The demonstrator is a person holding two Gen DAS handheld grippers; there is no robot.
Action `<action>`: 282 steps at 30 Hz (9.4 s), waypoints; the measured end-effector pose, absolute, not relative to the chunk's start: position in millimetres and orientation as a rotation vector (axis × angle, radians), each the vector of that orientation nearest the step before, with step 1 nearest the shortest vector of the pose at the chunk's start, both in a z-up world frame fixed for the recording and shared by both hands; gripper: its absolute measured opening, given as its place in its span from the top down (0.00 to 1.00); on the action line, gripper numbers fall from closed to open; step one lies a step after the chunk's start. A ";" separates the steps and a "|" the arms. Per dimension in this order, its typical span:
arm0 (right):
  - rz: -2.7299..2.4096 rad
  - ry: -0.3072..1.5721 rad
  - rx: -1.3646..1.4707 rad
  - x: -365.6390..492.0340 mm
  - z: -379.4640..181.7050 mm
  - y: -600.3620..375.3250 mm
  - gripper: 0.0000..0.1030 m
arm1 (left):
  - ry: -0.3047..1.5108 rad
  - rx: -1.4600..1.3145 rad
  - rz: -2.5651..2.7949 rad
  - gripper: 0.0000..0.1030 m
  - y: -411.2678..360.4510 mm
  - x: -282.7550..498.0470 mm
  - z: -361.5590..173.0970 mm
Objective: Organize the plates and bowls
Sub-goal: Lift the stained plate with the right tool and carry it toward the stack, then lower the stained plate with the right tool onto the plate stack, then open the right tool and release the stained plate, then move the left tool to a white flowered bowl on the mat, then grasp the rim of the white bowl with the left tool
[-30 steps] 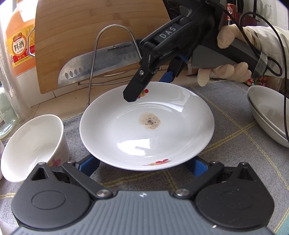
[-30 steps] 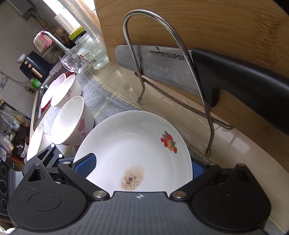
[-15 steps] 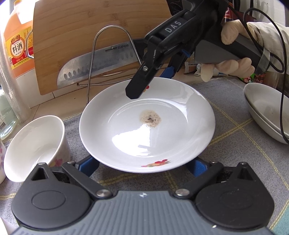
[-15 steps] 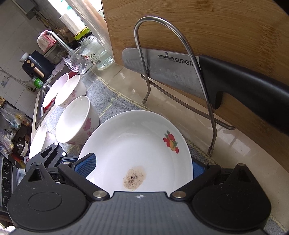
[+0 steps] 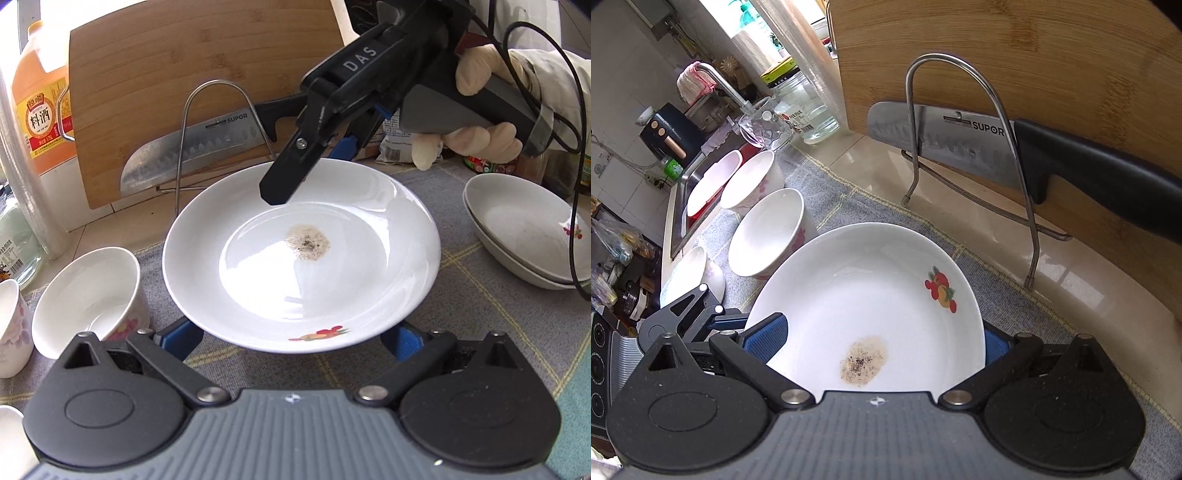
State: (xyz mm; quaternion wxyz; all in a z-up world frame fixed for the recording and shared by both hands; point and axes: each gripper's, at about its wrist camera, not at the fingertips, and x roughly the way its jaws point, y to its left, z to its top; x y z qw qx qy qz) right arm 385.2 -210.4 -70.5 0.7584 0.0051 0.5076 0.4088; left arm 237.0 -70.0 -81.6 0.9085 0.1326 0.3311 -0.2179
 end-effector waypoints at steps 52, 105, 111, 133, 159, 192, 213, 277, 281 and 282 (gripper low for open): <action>0.726 1.042 0.145 222.9 -40.5 -271.4 0.00 | 0.674 0.415 -0.649 0.02 -104.1 125.4 -47.6; 0.425 1.019 0.325 188.6 -57.2 -421.4 0.00 | 0.660 0.514 -0.940 0.02 -198.3 172.1 -60.9; 0.412 1.027 0.328 191.7 -60.8 -425.1 0.00 | 0.670 0.515 -0.946 0.02 -202.2 176.9 -64.6; 0.386 1.057 0.328 195.2 -70.0 -429.1 0.00 | 0.693 0.503 -0.916 0.02 -209.3 193.1 -70.0; 0.344 1.074 0.318 188.6 -63.6 -426.3 0.00 | 0.673 0.542 -0.910 0.01 -214.3 198.9 -74.0; 0.258 1.097 0.080 171.3 -58.5 -397.3 0.00 | 0.633 0.477 -0.882 0.01 -202.1 189.5 -66.2; 0.221 0.890 -0.001 160.7 -40.2 -366.0 0.00 | 0.589 0.322 -0.676 0.01 -162.1 183.1 -43.5; 0.625 0.694 -0.285 141.8 -101.9 44.2 0.00 | 0.846 0.244 -0.444 0.13 190.8 253.9 -79.5; 0.630 0.688 -0.293 143.5 -103.5 49.5 0.00 | 0.858 0.232 -0.467 0.19 191.1 256.0 -80.0; 0.631 0.682 -0.294 143.4 -103.2 50.3 0.00 | 0.858 0.233 -0.471 0.20 190.7 256.0 -79.8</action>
